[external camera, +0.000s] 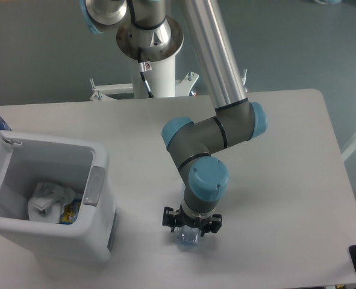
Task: Place the trash in the trash can
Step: 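Lift the bottle and carry it into the trash bin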
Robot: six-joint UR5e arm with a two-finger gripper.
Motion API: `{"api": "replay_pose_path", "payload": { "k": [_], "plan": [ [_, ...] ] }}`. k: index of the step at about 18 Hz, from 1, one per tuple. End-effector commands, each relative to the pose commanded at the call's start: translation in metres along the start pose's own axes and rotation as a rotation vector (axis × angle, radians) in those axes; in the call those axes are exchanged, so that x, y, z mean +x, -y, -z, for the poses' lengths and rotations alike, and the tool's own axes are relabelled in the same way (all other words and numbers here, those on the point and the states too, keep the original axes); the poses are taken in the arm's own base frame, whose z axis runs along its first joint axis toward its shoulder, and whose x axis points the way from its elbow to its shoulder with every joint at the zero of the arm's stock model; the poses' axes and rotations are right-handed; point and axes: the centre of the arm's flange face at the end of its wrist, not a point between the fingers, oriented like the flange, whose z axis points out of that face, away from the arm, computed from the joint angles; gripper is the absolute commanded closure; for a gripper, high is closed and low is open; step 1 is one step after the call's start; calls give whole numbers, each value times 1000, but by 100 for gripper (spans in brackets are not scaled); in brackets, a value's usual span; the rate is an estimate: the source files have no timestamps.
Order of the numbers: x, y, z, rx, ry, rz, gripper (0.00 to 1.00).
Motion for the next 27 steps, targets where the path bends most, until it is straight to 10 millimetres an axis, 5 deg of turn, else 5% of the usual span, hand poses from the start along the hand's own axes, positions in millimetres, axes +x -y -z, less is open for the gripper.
{"api": "replay_pose_path", "payload": {
  "k": [7, 12, 15, 19, 22, 27],
  "plan": [
    [-1, 28, 82, 148, 40, -12, 94],
    [19, 40, 211, 439, -65, -60, 94],
    [48, 37, 285, 615, -176, -130, 94],
    [77, 45, 362, 800, -364, -164, 93],
    [97, 45, 393, 886, -429, -216, 92],
    [155, 42, 408, 906, -481, -306, 89]
  ]
}}
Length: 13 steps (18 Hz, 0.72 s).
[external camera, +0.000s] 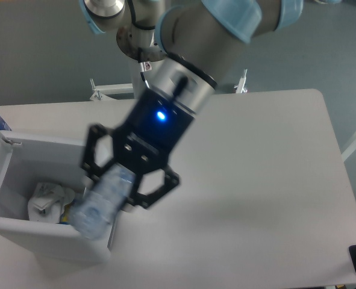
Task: Place the trash in the trash can
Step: 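Lift the bottle and carry it into the trash bin, then open the gripper to release the bottle into the bin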
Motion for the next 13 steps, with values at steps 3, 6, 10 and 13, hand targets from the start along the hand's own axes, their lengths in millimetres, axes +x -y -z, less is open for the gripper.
{"api": "replay_pose_path", "payload": {
  "k": [3, 6, 10, 13],
  "plan": [
    [15, -7, -22, -21, -37, -8, 89],
    [16, -25, -48, -23, -57, -32, 83],
    [14, -48, -72, -50, -85, -53, 0],
    [15, -56, -73, -60, -86, -44, 0]
  ]
}}
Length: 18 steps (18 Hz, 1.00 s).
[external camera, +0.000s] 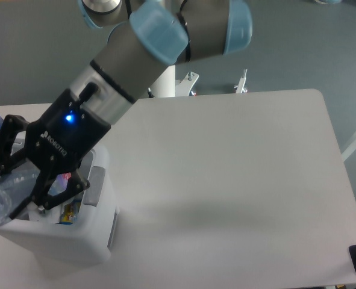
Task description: Place the trash in the trash can
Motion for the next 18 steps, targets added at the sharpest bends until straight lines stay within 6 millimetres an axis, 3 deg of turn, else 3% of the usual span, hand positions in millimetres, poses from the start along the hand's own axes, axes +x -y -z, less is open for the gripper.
{"api": "replay_pose_path", "payload": {
  "k": [3, 6, 9, 11, 13, 18],
  "plan": [
    [-17, -9, 7, -5, 23, 30, 0],
    [-52, -17, 42, 13, 83, 73, 0],
    [-101, -37, 90, 24, 181, 131, 0],
    [-141, -63, 128, -6, 305, 163, 0],
    [-170, -97, 150, -64, 388, 150, 0],
    [-222, -212, 190, -378, 582, 85, 0]
  ]
}}
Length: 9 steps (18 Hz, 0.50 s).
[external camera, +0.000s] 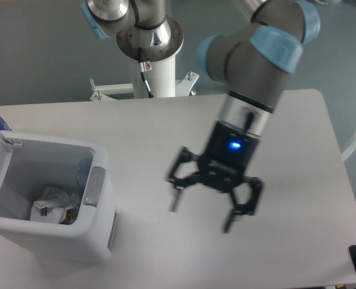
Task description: Place the trash in the trash can
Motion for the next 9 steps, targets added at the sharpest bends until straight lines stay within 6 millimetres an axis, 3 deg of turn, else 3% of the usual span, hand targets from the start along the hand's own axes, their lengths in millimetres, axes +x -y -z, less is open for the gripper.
{"api": "replay_pose_path", "payload": {
  "k": [3, 6, 9],
  "plan": [
    [-11, -41, -7, -140, 61, -77, 0],
    [-16, -50, -10, -229, 103, -122, 0],
    [-14, -72, -18, -412, 116, -260, 0]
  ]
}}
